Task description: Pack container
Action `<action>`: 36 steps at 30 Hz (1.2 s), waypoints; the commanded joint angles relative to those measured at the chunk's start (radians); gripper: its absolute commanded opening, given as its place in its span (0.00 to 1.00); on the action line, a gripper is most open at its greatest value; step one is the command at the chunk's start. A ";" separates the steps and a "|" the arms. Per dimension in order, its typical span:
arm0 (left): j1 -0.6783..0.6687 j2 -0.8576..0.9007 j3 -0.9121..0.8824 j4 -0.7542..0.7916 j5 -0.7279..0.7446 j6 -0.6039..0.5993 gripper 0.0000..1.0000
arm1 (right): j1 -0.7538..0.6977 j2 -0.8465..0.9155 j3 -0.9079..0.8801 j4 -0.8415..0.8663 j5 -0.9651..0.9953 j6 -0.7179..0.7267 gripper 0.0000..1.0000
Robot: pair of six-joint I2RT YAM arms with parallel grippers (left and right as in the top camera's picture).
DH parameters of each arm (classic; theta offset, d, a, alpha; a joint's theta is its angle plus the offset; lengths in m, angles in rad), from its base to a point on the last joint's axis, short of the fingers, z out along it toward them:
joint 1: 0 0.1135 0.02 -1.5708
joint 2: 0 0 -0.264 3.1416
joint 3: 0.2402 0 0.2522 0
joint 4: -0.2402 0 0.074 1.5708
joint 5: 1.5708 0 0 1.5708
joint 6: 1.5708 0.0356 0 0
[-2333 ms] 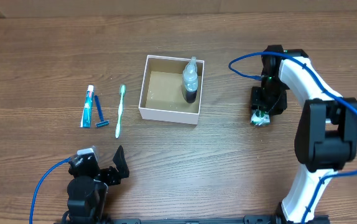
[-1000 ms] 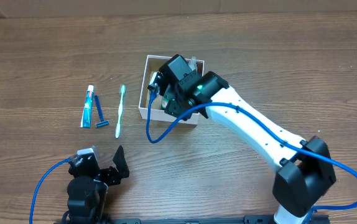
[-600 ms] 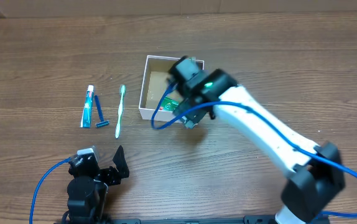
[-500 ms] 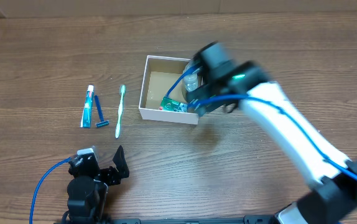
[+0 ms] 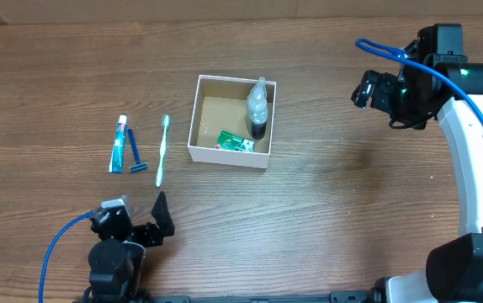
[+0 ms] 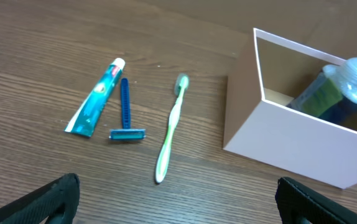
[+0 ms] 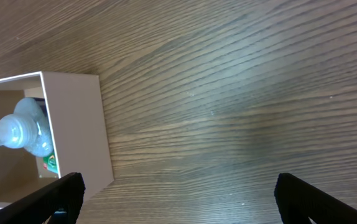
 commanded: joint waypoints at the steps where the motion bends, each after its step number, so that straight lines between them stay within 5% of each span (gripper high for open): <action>1: 0.006 0.005 0.084 0.006 0.034 -0.005 1.00 | 0.002 0.003 0.016 0.005 -0.016 0.011 1.00; 4: 0.006 0.108 0.230 -0.003 -0.169 0.056 1.00 | 0.002 0.003 0.016 0.005 -0.016 0.011 1.00; 8: 0.006 0.432 0.418 -0.068 -0.269 -0.024 1.00 | 0.002 0.003 0.016 0.005 -0.016 0.011 1.00; 15: 0.059 1.100 0.770 -0.069 -0.255 0.008 1.00 | 0.002 0.003 0.016 0.005 -0.016 0.011 1.00; 18: 0.087 1.252 0.881 -0.017 -0.251 0.073 1.00 | 0.002 0.003 0.016 0.005 -0.016 0.011 1.00; 25: 0.231 1.513 0.933 0.081 -0.089 0.318 1.00 | 0.002 0.003 0.016 0.005 -0.016 0.011 1.00; 30: 0.346 1.653 0.956 0.064 0.111 0.359 1.00 | 0.002 0.003 0.016 0.005 -0.016 0.011 1.00; 36: 0.345 1.742 0.956 0.048 0.122 0.445 0.88 | 0.002 0.003 0.016 0.005 -0.016 0.011 1.00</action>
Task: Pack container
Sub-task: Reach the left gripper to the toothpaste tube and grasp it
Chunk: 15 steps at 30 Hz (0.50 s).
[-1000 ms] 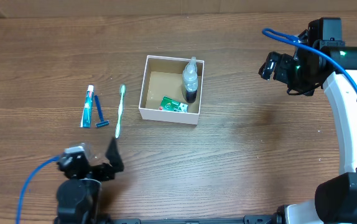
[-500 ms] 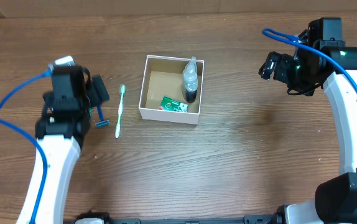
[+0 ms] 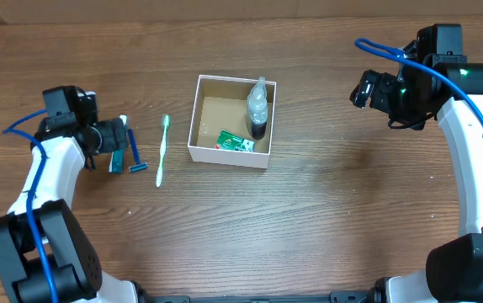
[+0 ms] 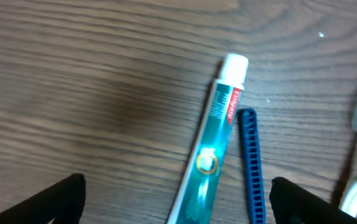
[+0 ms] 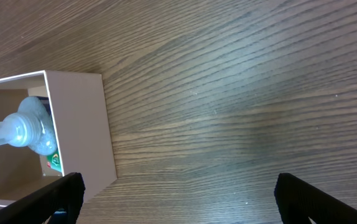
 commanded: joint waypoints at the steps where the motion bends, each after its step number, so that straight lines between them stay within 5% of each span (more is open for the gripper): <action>1: -0.006 0.056 0.032 0.009 0.048 0.064 0.88 | 0.002 0.003 0.016 0.005 -0.008 0.005 1.00; 11: -0.007 0.177 0.032 0.078 0.005 0.085 0.79 | 0.002 0.003 0.016 0.005 -0.008 0.005 1.00; 15: -0.020 0.203 0.032 0.113 0.027 0.095 0.64 | 0.002 0.003 0.016 0.005 -0.008 0.005 1.00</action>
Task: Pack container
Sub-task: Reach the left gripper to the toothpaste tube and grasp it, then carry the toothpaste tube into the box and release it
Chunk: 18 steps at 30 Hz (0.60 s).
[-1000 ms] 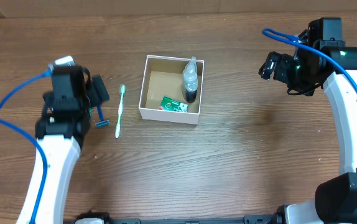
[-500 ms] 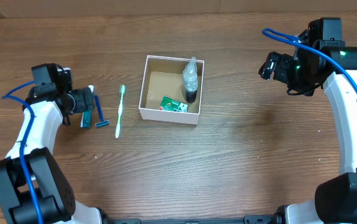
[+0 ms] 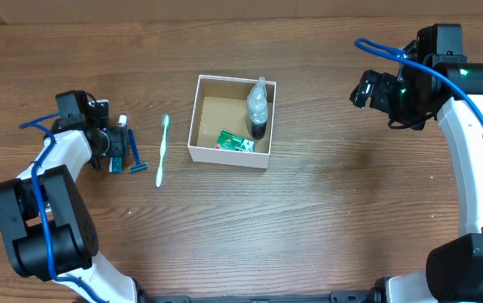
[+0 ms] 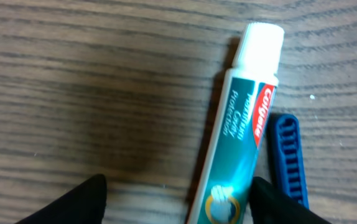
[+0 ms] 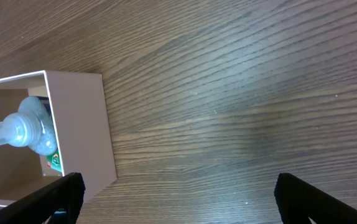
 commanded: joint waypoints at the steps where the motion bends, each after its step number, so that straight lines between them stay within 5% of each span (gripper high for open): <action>1: -0.027 0.039 0.025 0.023 0.021 0.032 0.63 | 0.002 0.003 0.016 0.005 -0.008 0.005 1.00; 5: -0.060 0.085 0.025 0.023 0.021 0.038 0.53 | 0.002 0.003 0.016 0.005 -0.008 0.005 1.00; 10: -0.078 0.100 0.025 0.003 0.022 0.002 0.23 | 0.002 0.003 0.016 0.005 -0.008 0.005 1.00; 18: -0.079 0.024 0.111 -0.145 0.025 -0.053 0.10 | 0.002 0.003 0.016 0.005 -0.008 0.005 1.00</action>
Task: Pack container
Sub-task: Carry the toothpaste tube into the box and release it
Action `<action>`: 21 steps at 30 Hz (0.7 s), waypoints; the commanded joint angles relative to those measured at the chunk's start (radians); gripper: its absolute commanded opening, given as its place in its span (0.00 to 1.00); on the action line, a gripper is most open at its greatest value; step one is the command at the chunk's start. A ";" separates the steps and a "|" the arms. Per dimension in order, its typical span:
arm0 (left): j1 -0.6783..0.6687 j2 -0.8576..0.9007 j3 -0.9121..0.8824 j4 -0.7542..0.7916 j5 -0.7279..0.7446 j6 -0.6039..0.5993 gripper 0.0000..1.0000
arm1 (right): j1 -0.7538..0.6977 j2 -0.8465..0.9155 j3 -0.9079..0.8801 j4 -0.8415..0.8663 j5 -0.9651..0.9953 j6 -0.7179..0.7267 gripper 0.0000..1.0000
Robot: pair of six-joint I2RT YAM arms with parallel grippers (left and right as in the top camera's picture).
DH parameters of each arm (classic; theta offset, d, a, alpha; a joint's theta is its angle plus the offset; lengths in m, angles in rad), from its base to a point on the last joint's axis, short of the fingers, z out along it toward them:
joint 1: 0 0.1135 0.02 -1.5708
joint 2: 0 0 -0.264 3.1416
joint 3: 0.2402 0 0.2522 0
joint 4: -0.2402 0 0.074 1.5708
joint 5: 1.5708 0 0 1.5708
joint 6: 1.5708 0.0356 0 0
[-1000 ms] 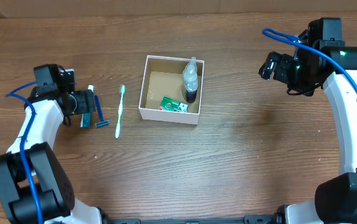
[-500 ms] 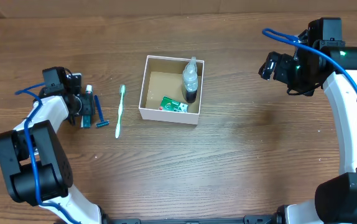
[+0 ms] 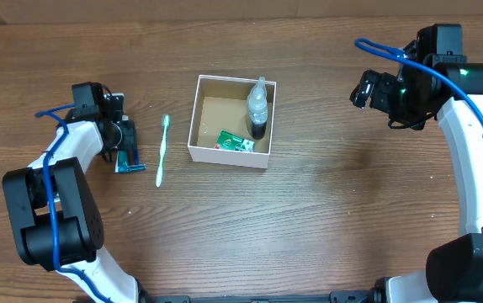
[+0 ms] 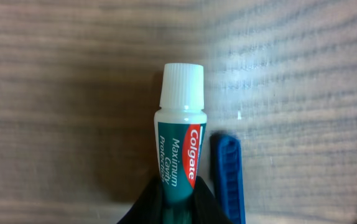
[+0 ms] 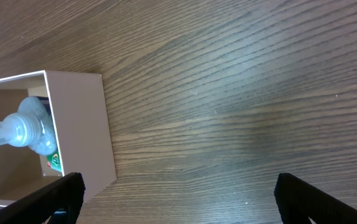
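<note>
The teal toothpaste tube (image 4: 180,146) with a white cap points away from my left gripper (image 4: 178,204), whose jaws are shut on its lower body. A blue razor (image 4: 228,177) lies right beside it on the table. In the overhead view my left gripper (image 3: 121,137) covers the tube, and the razor's head (image 3: 130,167) pokes out below. A green toothbrush (image 3: 162,150) lies between them and the white box (image 3: 194,126). The box holds a clear bottle (image 3: 259,106) and a green packet (image 3: 235,141). My right gripper (image 3: 366,88) hangs open, far right of the box.
The right wrist view shows the box's corner (image 5: 101,137) at the left and bare wood under the open right gripper (image 5: 188,199). The wooden table (image 3: 326,219) stretches around everything.
My left gripper was open with its fingers either side of the toothpaste tube; now it is shut on the tube and sits slightly further right. The right arm has not moved.
My left gripper was open low at the table's front, facing the toiletries and box. It then stood open over the toothpaste and razor at the left, then closer with the tube between its fingers. Now it grips the tube. The right arm stayed still throughout.
</note>
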 commanded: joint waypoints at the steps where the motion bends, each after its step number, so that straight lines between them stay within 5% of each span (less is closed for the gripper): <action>1: -0.007 -0.033 0.070 -0.119 0.001 -0.031 0.09 | 0.002 0.003 0.016 0.005 -0.009 0.005 1.00; 10: -0.129 -0.149 0.486 -0.525 0.102 -0.056 0.06 | 0.002 0.003 0.016 0.005 -0.009 0.005 1.00; 21: -0.526 -0.094 0.565 -0.413 -0.019 -0.201 0.12 | 0.002 0.003 0.016 0.005 -0.009 0.005 1.00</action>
